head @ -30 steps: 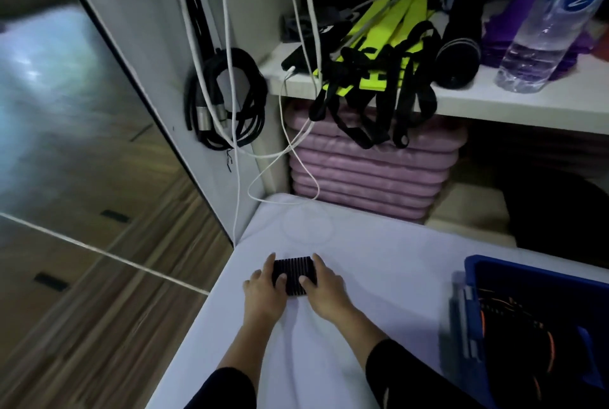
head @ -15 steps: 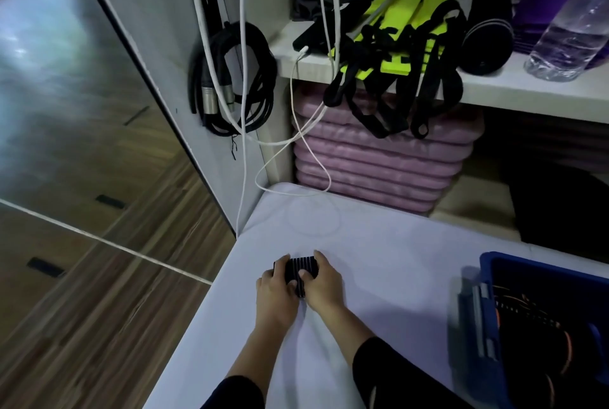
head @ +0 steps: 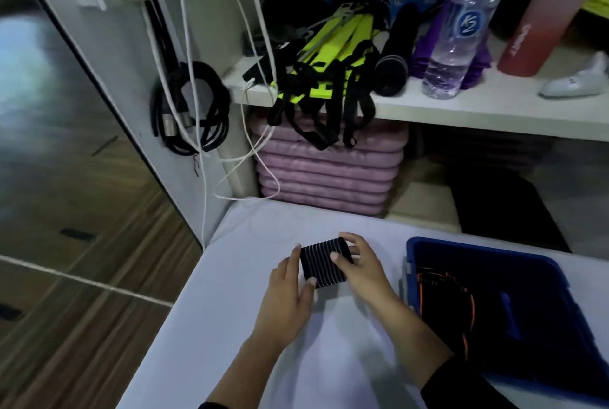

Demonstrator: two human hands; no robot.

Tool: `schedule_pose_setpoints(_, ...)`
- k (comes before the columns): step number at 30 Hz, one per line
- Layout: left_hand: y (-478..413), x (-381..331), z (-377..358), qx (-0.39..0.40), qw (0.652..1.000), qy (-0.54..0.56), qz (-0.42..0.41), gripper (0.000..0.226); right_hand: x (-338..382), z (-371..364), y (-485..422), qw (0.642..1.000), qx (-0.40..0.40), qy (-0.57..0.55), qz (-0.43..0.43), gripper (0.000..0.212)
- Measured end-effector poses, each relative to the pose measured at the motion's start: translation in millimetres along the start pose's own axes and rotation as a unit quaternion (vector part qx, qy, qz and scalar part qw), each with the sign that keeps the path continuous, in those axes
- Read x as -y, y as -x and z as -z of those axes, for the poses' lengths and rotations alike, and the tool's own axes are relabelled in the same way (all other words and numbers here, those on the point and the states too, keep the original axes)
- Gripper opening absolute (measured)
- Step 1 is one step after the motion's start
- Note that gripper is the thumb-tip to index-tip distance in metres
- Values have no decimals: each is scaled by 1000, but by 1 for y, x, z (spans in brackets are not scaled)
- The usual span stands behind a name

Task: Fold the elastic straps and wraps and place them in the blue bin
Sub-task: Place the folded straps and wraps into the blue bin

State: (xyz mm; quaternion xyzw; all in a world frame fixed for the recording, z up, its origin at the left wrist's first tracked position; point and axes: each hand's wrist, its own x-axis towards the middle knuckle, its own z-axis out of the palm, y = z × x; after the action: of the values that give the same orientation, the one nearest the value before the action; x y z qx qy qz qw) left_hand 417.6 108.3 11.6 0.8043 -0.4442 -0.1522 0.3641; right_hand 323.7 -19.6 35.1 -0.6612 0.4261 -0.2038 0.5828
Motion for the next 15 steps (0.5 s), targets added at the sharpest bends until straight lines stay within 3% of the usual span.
schedule_pose_setpoints(5,1,-61,-34,35,997,-16,-66,58,13,99,28,994,-97,-31,47,26)
schedule_pose_setpoints(10,5,-103,-72,87,989,-60,-106,53,-8,184,53,981,-190,-40,20,25)
schedule_pose_setpoints(15,8,-124,-100,132,981,-121,-78,58,-45,225,65,979,-203,25,-20,34)
